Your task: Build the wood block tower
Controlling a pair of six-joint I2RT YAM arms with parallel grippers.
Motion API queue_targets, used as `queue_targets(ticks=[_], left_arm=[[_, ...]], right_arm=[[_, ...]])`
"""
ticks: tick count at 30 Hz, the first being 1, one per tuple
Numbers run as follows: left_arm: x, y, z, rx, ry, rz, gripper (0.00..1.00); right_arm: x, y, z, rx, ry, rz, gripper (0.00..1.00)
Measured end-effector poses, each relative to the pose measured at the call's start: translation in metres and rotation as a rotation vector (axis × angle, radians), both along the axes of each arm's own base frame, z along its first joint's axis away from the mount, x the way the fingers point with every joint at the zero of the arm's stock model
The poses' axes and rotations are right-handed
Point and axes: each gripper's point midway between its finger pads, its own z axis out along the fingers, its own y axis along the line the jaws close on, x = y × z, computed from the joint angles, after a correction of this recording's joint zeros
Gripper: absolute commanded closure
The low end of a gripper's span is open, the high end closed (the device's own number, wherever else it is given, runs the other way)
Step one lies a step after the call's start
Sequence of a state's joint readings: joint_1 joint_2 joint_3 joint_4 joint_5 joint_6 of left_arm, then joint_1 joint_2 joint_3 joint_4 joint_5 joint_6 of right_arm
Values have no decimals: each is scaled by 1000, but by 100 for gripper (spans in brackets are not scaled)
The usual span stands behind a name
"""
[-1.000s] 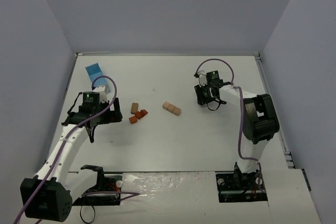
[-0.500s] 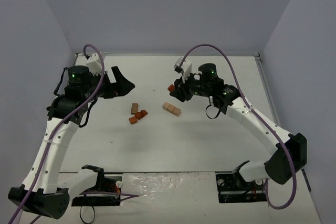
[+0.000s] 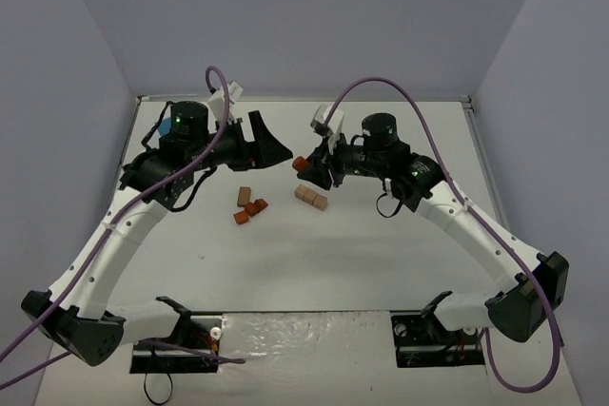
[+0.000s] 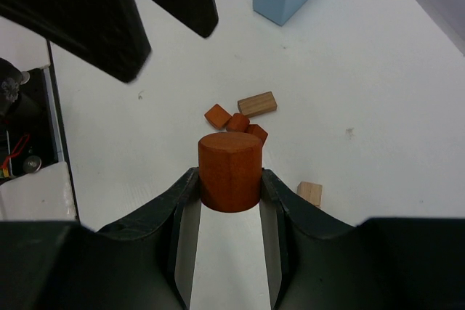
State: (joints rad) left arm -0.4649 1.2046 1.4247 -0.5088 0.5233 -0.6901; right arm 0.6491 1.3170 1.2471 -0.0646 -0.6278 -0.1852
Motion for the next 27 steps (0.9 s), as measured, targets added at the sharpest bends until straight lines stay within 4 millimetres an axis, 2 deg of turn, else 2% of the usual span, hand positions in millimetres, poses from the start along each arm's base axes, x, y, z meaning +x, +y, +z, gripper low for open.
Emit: queue_targets(ticks=[6, 13, 17, 27], left_arm=[[2, -19, -14, 23, 41, -40, 27], [3, -33, -11, 21, 41, -75, 38], [2, -35, -10, 18, 42, -84, 43], [-1, -37, -10, 9, 47, -107, 45]], right_arm=[[-7, -1, 12, 25, -19, 23, 97], [-10, -1, 15, 30, -22, 29, 97], [-10, -1, 15, 30, -22, 29, 97], [-10, -1, 15, 30, -21, 29, 97]])
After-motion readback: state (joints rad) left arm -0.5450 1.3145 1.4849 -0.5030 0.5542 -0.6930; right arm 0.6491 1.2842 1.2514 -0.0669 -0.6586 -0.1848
